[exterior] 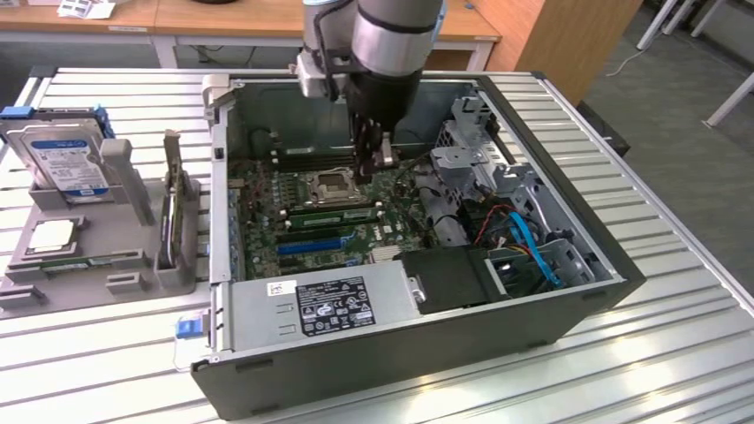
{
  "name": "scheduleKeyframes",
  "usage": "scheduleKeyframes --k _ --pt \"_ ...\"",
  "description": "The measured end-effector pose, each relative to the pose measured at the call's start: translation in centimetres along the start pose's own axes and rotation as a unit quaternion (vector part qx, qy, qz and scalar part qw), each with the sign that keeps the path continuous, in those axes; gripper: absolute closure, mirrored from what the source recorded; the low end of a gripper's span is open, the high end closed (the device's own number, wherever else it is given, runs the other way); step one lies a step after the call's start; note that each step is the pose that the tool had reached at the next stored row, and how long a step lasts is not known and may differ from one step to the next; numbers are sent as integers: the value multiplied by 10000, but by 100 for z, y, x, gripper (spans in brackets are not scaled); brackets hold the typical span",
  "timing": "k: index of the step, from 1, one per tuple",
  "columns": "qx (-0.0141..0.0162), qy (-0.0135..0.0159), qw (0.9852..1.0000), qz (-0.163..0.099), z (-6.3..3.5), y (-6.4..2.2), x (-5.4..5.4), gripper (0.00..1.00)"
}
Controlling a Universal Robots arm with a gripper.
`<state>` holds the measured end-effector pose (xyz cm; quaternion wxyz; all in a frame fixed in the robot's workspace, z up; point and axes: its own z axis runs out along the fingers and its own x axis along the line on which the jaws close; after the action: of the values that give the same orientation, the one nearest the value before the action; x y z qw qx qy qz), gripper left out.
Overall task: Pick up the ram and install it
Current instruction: 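Press down the ram until it locks into place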
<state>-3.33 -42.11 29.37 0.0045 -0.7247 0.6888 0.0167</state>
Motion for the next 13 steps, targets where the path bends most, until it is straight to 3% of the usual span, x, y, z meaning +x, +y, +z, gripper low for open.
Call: scheduleKeyframes --k 9,13 --pt "0 0 10000 0 -408 -17 -13 89" --pt "1 -1 10000 0 -411 -18 -13 89"
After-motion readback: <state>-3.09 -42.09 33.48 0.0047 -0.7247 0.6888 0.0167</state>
